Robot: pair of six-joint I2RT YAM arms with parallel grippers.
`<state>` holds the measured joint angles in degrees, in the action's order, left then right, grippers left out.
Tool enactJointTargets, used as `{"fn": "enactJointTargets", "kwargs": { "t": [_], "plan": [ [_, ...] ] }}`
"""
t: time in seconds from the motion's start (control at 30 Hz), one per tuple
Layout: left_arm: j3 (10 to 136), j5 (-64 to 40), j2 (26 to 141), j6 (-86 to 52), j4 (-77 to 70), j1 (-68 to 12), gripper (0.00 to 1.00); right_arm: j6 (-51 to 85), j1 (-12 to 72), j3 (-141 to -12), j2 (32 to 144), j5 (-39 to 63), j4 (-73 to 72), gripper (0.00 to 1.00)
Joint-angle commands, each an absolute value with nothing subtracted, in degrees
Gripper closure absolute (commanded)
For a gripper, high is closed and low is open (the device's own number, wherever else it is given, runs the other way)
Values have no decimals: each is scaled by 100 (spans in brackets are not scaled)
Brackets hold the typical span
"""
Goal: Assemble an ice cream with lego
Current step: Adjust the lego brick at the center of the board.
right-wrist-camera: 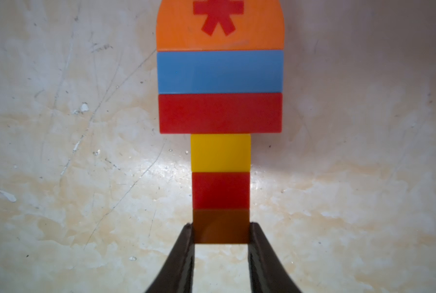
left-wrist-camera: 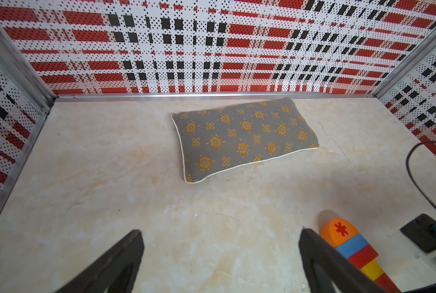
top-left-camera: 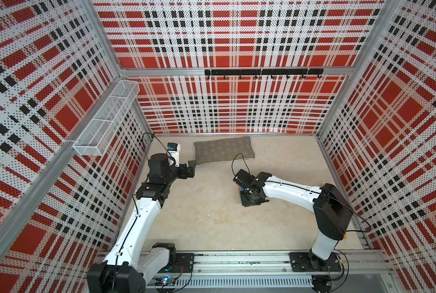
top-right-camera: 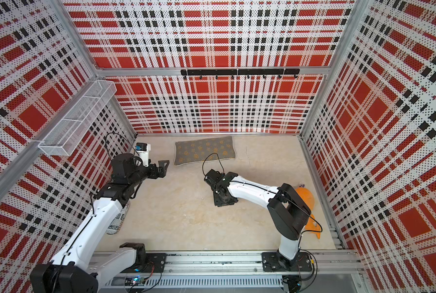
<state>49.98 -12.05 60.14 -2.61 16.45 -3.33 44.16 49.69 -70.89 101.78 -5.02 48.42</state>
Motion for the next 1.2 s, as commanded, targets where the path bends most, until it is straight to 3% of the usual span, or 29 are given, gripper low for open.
{"fn": "enactJointTargets", "kwargs": {
  "t": [0.0,0.23,0.43,0.67,0.83,0.97,1.07,1.17],
  "plan": [
    [5185,-1343,6085,-285,1703,-299,1,4452,4957,-6904,10248,-319,4492,83],
    [5186,-1354,6084,-290,1698,-255,1,4487,4964,-6776,10336,-263,4298,81],
    [5186,-1336,6082,-289,1692,-221,1,4491,4966,-6842,10205,-448,4392,46],
    [5139,-1180,6032,-254,1636,-220,1,4203,5095,-6925,9373,-1249,4417,35],
    [5168,-1222,5845,-284,1376,-182,1,2783,4937,-6620,7872,-2757,3449,32],
    [4955,-1125,5304,-575,718,-115,1,727,4192,-5138,6338,-3652,994,31],
    [4560,-936,4768,-783,-177,-80,1,296,2969,-3672,5717,-2829,-884,29],
    [3452,-745,4144,-780,-1941,-84,4,124,1744,-2812,5993,-1682,-1857,30]
  ]
}}
